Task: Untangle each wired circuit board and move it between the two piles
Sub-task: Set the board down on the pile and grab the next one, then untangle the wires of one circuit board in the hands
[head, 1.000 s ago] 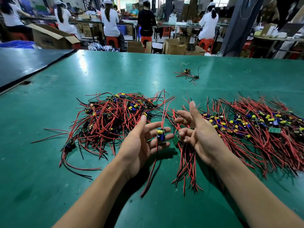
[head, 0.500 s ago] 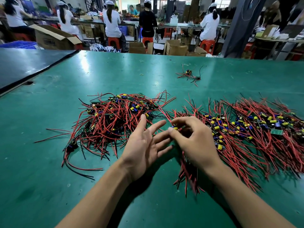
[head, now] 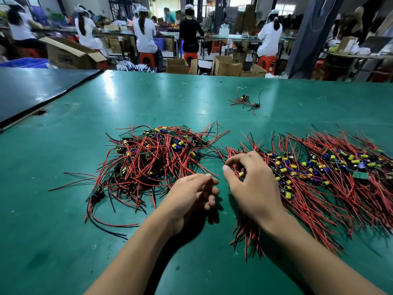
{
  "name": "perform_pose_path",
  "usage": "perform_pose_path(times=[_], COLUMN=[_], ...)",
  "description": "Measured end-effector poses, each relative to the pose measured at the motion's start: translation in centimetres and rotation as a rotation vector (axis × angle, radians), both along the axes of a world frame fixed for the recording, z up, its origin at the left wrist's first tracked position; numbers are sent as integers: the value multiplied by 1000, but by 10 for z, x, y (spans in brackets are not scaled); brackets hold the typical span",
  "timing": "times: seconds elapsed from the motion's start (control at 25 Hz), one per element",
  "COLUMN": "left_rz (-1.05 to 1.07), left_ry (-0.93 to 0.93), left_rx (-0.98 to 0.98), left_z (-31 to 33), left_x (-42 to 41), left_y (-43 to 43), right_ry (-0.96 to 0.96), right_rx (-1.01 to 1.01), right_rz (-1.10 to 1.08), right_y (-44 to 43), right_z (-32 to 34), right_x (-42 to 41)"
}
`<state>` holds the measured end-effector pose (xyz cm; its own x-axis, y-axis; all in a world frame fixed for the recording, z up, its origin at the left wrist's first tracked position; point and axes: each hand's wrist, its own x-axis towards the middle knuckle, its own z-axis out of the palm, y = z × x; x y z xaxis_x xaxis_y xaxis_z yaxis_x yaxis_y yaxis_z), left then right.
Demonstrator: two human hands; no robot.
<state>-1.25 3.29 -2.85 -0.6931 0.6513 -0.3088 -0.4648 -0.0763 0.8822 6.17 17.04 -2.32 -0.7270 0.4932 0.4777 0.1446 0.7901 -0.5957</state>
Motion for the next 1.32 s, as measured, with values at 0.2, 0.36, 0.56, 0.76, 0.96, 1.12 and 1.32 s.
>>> perform_pose_path(times=[0.2, 0.36, 0.56, 0.76, 0.96, 1.12, 1.32], left_rz=[25, 29, 11, 3, 0, 10, 28], left_ry=[15, 255, 375, 376, 364, 322, 240], left_rx=[49, -12, -51, -52, -42, -21, 13], left_z=[4, 0, -1, -1, -1, -1, 2], left_x=[-2, 6, 7, 9, 10, 9, 10], left_y=[1, 3, 2, 0, 0, 0, 0], right_ry=[-169, -296, -353, -433, -466, -200, 406], right_rx=[6, 3, 111, 165, 132, -45, -553], right_rz=[122, 141, 109, 149, 109, 36, 88], right_y=[-1, 6, 9, 10, 8, 9, 15], right_z=[12, 11, 3, 9, 7, 24, 65], right_x=[-64, -118, -135, -132, -126, -122, -113])
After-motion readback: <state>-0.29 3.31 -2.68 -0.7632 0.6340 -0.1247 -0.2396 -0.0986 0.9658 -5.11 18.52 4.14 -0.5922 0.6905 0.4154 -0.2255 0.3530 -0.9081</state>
